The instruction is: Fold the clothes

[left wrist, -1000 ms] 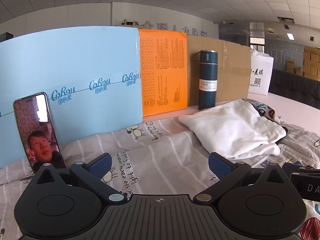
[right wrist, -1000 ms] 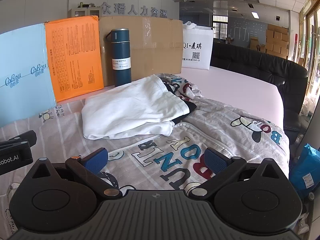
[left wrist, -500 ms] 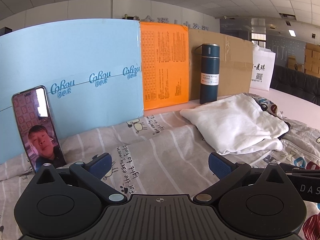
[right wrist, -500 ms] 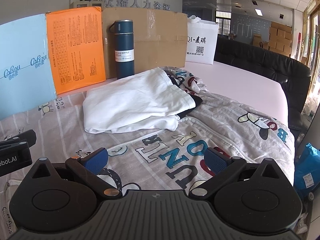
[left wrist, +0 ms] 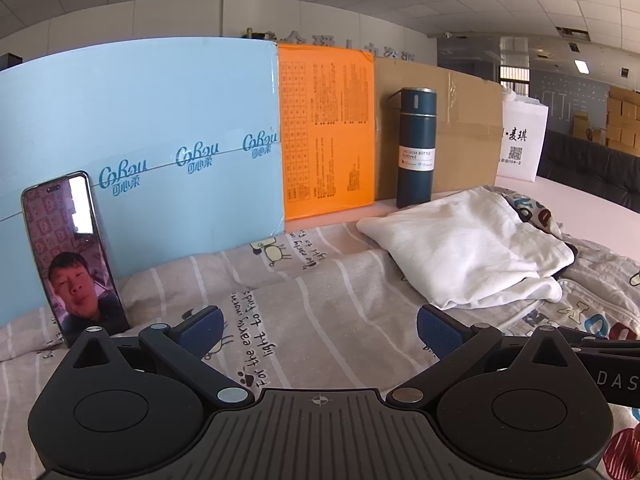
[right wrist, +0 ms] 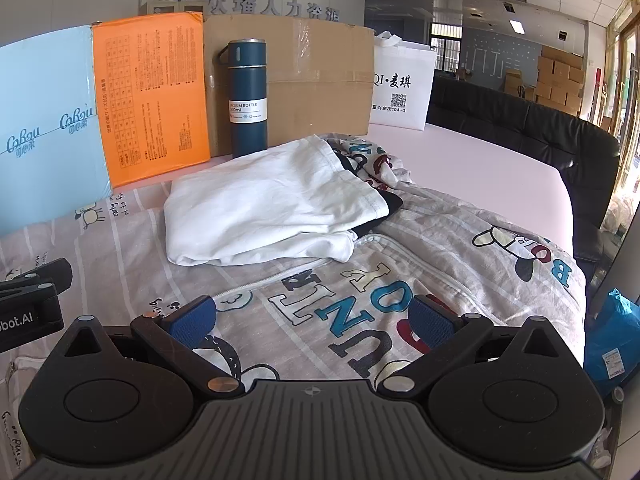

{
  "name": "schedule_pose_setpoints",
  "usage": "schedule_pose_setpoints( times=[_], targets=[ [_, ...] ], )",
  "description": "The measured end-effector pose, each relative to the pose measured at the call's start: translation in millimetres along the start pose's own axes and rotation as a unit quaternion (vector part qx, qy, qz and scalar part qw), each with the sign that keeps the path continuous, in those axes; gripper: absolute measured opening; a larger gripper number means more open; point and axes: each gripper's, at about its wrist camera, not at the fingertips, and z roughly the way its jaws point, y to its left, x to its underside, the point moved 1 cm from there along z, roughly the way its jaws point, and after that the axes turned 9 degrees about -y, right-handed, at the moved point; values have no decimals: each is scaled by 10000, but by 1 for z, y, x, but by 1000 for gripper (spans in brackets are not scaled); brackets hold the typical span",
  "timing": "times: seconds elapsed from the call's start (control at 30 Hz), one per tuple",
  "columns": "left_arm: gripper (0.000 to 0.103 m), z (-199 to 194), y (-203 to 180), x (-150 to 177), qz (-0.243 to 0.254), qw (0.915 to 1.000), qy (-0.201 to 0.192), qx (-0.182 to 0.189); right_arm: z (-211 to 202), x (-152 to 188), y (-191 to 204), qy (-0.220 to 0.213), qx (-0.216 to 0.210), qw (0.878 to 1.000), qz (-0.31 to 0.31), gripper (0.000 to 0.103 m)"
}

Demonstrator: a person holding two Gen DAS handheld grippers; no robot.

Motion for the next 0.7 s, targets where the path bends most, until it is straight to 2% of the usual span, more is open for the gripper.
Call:
schedule_pose_setpoints(
  times=[0.7],
  targets=[
    [103, -1, 0, -1, -35, 10000, -6, 22, 0, 1, 3, 26, 17, 10000, -52, 103]
  ],
)
